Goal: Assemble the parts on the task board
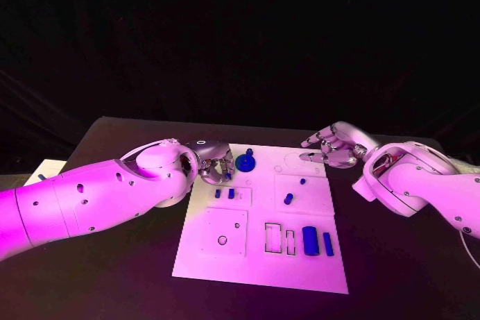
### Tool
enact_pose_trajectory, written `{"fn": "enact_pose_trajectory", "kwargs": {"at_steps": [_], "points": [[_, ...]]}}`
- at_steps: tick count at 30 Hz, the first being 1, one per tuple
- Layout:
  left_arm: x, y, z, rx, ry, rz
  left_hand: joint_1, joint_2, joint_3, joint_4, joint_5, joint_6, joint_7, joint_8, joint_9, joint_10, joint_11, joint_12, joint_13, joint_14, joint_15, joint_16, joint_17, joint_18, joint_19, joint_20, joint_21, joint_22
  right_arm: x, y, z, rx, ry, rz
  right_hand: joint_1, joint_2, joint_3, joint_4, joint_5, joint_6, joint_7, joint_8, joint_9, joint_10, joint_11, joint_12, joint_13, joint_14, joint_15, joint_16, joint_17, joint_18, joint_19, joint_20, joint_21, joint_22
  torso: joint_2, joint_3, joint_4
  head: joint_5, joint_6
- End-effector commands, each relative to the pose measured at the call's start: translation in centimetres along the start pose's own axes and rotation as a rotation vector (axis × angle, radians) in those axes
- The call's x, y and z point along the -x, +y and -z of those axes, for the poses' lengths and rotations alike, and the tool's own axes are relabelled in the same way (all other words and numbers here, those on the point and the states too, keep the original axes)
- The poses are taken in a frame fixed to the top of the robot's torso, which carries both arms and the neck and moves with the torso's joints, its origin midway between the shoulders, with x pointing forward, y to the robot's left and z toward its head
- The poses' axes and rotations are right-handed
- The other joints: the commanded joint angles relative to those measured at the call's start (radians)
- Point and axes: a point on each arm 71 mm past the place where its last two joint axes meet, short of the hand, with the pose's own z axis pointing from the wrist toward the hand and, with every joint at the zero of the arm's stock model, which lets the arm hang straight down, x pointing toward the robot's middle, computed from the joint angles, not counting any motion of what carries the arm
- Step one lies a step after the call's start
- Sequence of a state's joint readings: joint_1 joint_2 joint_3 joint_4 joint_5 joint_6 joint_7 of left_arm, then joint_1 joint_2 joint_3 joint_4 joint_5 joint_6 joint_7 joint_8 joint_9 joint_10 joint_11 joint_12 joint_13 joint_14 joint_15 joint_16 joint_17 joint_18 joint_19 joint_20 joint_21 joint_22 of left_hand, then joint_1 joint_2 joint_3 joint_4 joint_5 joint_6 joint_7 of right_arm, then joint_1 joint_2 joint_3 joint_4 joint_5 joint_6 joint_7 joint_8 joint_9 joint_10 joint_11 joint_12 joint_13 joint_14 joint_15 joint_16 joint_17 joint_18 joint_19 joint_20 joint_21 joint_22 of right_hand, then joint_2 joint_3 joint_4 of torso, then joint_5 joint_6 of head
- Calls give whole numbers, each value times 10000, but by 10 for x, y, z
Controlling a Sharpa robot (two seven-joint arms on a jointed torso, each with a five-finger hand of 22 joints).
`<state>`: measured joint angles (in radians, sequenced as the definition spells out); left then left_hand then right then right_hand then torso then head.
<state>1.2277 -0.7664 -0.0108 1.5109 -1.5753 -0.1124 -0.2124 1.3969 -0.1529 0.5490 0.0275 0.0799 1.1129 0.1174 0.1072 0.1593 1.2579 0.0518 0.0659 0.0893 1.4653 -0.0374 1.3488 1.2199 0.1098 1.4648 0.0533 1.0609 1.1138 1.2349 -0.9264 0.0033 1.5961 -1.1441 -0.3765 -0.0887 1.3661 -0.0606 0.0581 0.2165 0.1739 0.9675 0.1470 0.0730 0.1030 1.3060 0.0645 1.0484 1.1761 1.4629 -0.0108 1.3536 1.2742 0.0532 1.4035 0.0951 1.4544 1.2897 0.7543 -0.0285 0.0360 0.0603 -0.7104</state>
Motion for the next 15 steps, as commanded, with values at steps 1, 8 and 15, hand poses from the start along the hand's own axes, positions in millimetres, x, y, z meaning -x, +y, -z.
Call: {"fn": "enact_pose_trajectory", "kwargs": {"at_steps": [1, 8, 15], "points": [[-2, -3, 0, -122, 161, 15, -120, -12, 38, 15, -15, 53, 20, -40, 0, 19, 34, -31, -10, 465, 64, 36, -3, -60, 249, 81, 6, 0, -1, 1, 0, 65, 116, 60, 7, 109, -42, -5, 60, 54, 5, 11, 14, 39, -56, 34, 11, 462, -56, -51, 12, 86, -61, -16, -42, 5, 0, 1, -6, 9, -10], [-2, -2, 0, -25, 208, 1, -120, -12, 38, 15, -15, 53, 20, -40, 0, 19, 34, -31, -10, 465, 64, 36, -3, -60, 249, 81, 6, 0, -1, 1, -1, 55, 127, 61, 7, 109, -42, -5, 60, 54, 5, 11, 14, 39, -56, 34, 11, 462, -56, -51, 12, 86, -61, -16, -42, 5, -2, -3, 11, 5, -8], [-3, -2, 0, 13, 317, -23, -127, -14, 39, 8, -15, 65, 15, -42, 0, 31, 29, -27, -10, 460, 61, 26, -25, -56, 245, 81, -8, -11, -2, 1, -1, 59, 131, 59, 7, 109, -42, -5, 60, 54, 5, 11, 14, 39, -56, 34, 11, 462, -56, -51, 12, 86, -61, -16, -42, 5, 2, -5, 1, 22, -24]]}}
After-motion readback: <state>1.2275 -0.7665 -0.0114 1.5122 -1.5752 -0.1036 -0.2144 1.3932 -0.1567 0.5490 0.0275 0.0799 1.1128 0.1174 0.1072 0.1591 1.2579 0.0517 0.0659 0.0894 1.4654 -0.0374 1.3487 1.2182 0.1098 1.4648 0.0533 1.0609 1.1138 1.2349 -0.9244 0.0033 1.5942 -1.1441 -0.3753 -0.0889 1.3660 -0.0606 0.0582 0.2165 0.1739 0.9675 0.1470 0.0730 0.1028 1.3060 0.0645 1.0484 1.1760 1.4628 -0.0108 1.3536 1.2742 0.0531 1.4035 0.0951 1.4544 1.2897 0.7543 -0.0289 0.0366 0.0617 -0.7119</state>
